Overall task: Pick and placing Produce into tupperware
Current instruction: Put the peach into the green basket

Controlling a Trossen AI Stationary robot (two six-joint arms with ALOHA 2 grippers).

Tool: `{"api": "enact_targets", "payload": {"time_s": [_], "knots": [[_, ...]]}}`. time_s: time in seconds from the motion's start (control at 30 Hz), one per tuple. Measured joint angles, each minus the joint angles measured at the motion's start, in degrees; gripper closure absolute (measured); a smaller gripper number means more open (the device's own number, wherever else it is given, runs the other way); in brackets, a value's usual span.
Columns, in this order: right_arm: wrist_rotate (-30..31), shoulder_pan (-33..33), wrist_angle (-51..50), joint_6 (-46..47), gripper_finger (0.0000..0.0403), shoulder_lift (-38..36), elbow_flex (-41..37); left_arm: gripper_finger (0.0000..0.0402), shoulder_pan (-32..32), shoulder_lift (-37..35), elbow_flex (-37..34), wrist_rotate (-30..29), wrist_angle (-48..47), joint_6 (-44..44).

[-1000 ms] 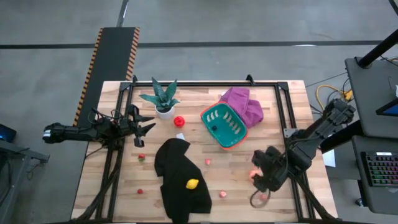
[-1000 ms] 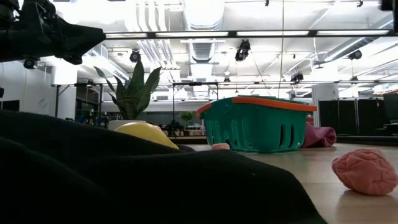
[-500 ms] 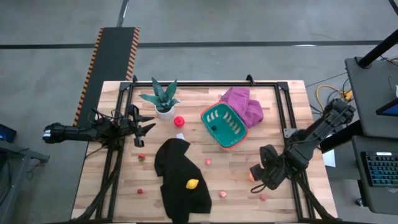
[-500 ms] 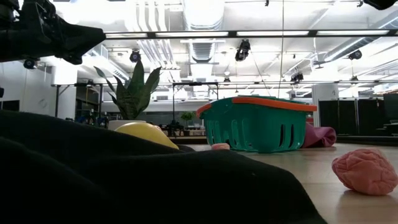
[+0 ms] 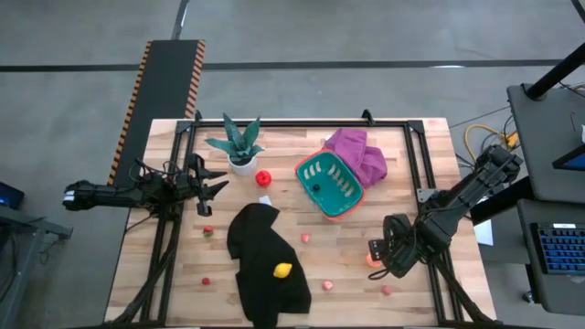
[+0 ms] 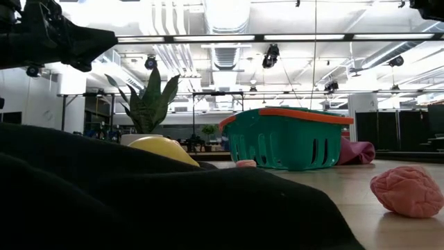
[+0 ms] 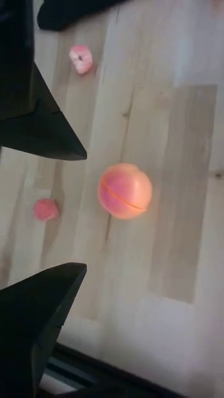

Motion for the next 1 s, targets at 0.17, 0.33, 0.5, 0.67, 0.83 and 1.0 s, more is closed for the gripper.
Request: {"api": "enact_targets", "payload": {"time_s": [0.17, 0.33, 0.5, 0.67, 0.83, 1.0], "knots": [[-0.1, -0.3, 1.1, 5.7, 0.0129, 0.0, 0.1, 0.0294, 0.0, 0.0, 0.0, 0.0, 0.0, 0.0], [0.0, -3.4, 2.1, 6.7, 0.0129, 3.6, 0.1, 0.0294, 0.0, 0.0, 0.0, 0.0, 0.0, 0.0], [-2.9, -6.9, 2.8, 6.9, 0.0129, 10.9, 2.1, 0.0294, 0.0, 0.1, 0.0, 0.1, -0.1, -0.2], [-4.6, -7.2, 2.6, 7.4, 0.0130, 16.6, 7.3, 0.0294, 0.0, 0.0, 0.0, 0.1, -1.2, -0.1], [-4.7, -7.3, -1.7, 7.8, 0.0138, 21.2, 13.0, 0.0294, 0.0, 0.0, 0.0, 0.1, -1.1, -0.1], [-5.1, -7.5, -7.3, 7.8, 0.0145, 24.2, 15.8, 0.0294, 0.0, 0.0, 0.0, 0.1, -1.1, 0.1]]}}
